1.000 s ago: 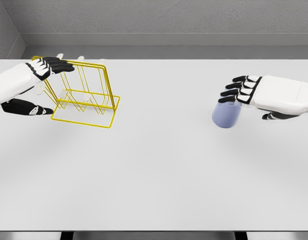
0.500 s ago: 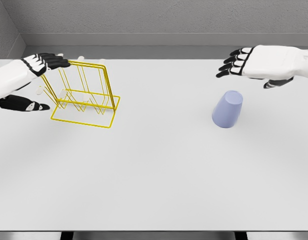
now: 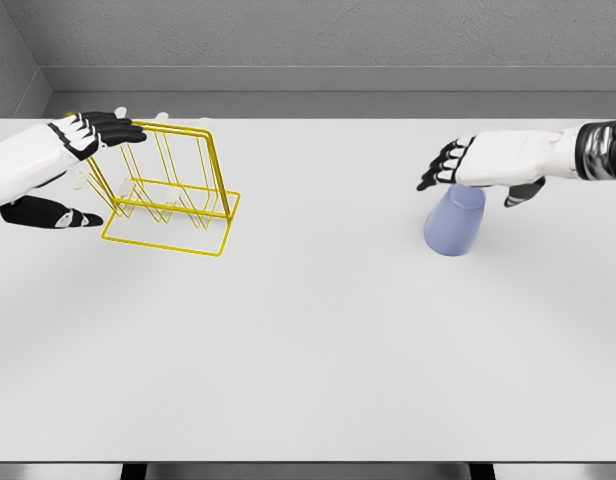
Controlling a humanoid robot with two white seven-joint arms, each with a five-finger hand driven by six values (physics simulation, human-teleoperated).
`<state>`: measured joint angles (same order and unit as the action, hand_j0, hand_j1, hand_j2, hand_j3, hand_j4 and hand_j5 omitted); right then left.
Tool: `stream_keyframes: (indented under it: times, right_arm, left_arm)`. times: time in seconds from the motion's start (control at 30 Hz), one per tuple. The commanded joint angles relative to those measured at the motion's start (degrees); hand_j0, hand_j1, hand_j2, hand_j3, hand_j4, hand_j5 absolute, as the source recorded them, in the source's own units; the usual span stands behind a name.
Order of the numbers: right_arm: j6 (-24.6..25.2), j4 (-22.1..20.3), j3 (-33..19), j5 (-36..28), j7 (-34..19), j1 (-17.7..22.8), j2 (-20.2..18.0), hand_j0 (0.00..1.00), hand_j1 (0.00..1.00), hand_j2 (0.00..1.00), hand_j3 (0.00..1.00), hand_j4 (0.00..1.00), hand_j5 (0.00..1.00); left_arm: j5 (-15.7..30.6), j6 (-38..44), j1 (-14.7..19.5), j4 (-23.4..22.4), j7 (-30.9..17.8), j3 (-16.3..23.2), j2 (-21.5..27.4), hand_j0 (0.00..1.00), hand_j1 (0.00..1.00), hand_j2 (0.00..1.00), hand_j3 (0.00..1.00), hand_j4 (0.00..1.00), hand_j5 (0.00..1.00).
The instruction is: Place the cup on the cup holder with both arms
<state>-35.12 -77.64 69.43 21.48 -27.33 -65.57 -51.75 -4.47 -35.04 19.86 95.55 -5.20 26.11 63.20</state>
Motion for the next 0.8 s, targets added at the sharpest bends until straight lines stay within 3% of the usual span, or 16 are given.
stream_keyframes:
  times: [0.0, 0.07, 0.17, 0.3, 0.4, 0.63, 0.77]
  right_arm:
    - [0.1, 1.7, 0.5, 0.0, -0.1, 0.0, 1.4, 1.00, 1.00, 1.00, 1.00, 1.00, 1.00]
    - [0.1, 2.4, 0.7, 0.3, 0.0, 0.0, 2.0, 1.00, 1.00, 1.00, 1.00, 1.00, 1.00]
    - [0.1, 5.3, 0.7, 1.3, 0.0, 0.2, 3.9, 1.00, 1.00, 1.00, 1.00, 1.00, 1.00]
    - [0.1, 6.2, 0.8, 2.4, -0.1, 0.8, 4.6, 1.00, 1.00, 1.00, 1.00, 1.00, 1.00]
    - [0.1, 6.4, 0.8, 2.9, -0.1, 0.9, 4.6, 1.00, 1.00, 1.00, 1.00, 1.00, 1.00]
    - [0.1, 6.4, 1.6, 3.0, -0.1, 1.1, 4.6, 1.00, 1.00, 1.00, 1.00, 1.00, 1.00]
    - [0.1, 5.9, 1.6, 3.0, -0.1, 1.1, 4.6, 0.97, 0.97, 0.97, 0.97, 0.97, 0.97]
  left_arm:
    - [1.0, 0.0, -0.2, 0.0, 0.3, 0.0, 0.1, 1.00, 1.00, 1.00, 1.00, 1.00, 1.00]
    - [6.4, 0.0, -1.4, 0.3, 0.3, 0.1, 0.0, 1.00, 1.00, 1.00, 1.00, 1.00, 1.00]
    - [18.1, 0.0, -3.2, 1.4, 0.3, 0.4, 0.1, 1.00, 1.00, 1.00, 1.00, 1.00, 1.00]
    - [25.6, 0.0, -6.1, 3.7, 0.3, 0.7, 1.0, 1.00, 1.00, 1.00, 1.00, 1.00, 1.00]
    - [28.3, 0.0, -8.5, 5.2, 0.4, 0.7, 1.5, 1.00, 1.00, 1.00, 1.00, 1.00, 1.00]
    - [28.3, 0.0, -11.9, 7.1, 0.4, 0.4, 3.5, 1.00, 1.00, 1.00, 1.00, 1.00, 1.00]
    - [28.2, 0.0, -16.6, 7.2, 0.3, 0.3, 3.6, 1.00, 1.00, 1.00, 1.00, 1.00, 1.00]
